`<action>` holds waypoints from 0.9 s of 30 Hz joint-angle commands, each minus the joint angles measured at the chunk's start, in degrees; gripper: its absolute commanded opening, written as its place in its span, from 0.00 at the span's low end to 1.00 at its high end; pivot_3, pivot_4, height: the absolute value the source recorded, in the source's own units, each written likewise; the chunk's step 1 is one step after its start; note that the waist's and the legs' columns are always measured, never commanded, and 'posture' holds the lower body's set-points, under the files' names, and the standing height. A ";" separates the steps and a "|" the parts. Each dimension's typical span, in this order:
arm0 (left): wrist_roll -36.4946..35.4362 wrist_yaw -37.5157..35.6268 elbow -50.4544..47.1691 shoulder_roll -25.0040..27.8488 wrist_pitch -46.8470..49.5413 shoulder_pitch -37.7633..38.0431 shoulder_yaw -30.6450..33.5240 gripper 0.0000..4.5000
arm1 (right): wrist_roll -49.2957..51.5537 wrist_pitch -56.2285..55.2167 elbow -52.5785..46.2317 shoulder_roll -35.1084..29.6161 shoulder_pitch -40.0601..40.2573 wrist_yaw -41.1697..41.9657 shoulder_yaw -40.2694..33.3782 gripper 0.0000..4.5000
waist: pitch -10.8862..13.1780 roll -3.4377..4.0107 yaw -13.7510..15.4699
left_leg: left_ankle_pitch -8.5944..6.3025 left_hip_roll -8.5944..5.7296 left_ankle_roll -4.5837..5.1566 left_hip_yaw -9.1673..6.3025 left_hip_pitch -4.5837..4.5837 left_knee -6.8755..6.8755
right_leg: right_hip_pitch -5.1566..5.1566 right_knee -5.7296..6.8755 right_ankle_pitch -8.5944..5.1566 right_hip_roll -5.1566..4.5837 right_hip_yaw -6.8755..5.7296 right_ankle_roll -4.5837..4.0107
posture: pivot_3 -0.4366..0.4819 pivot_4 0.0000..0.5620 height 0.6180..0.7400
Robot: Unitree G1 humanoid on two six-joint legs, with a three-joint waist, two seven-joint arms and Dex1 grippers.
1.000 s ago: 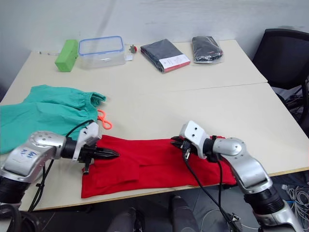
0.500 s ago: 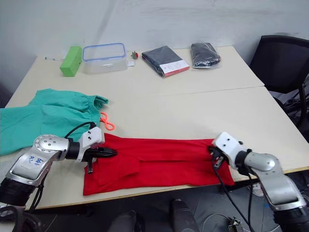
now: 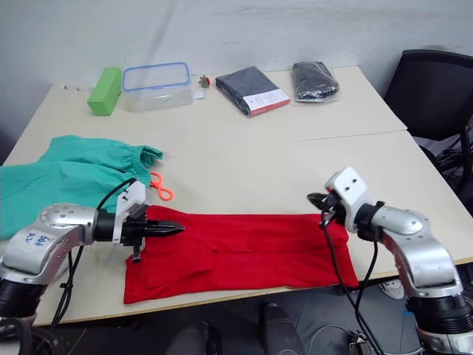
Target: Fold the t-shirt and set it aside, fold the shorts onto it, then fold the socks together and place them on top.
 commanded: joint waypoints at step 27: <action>10.93 0.33 12.54 -3.50 -11.69 -2.88 -6.55 0.00 | 4.60 1.64 -7.50 -5.26 19.37 4.40 -14.34 0.01 | -0.13 0.05 0.48 | -0.07 -0.07 0.44 0.23 0.13 0.00 | 0.50 -0.49 -0.06 -0.28 0.09 -0.12 | 0.48 0.27 1.00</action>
